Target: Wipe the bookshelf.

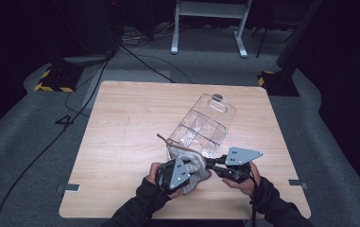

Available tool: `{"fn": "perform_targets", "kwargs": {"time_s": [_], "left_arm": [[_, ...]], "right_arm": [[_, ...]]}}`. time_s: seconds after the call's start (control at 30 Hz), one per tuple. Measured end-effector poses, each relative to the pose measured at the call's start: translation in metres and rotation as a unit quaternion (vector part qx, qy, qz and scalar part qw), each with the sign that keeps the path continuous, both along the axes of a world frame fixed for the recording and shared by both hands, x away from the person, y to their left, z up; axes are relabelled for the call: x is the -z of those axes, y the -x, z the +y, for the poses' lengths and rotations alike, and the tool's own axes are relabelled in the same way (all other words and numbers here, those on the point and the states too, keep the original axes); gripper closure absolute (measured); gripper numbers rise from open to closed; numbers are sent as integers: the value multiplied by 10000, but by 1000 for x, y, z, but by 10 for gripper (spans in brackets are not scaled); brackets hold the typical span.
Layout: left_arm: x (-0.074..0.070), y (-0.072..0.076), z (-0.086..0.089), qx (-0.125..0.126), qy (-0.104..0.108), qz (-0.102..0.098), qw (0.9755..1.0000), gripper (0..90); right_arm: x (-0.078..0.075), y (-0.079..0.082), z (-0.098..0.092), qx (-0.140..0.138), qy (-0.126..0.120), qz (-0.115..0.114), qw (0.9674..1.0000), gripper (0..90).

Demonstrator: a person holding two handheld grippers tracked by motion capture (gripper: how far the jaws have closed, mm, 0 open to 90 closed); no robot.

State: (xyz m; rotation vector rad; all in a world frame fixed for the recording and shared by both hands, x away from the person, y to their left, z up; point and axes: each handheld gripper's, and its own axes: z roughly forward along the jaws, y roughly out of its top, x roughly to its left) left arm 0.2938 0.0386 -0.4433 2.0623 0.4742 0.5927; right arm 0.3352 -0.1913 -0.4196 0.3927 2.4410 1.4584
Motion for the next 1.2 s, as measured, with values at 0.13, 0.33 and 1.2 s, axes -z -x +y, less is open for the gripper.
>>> {"fn": "perform_targets", "kwargs": {"time_s": [0.13,0.33,1.2], "left_arm": [[7,-2,-3,78,-43,35,10000,680],[35,-15,6,-6,-726,265,9970,685],[6,-52,70,-1083,94,384,9933,668]], "right_arm": [[0,0,-1,18,2,3,10000,846],[1,-1,-2,9,-17,8,10000,847],[2,-3,-5,12,-21,52,10000,840]]}}
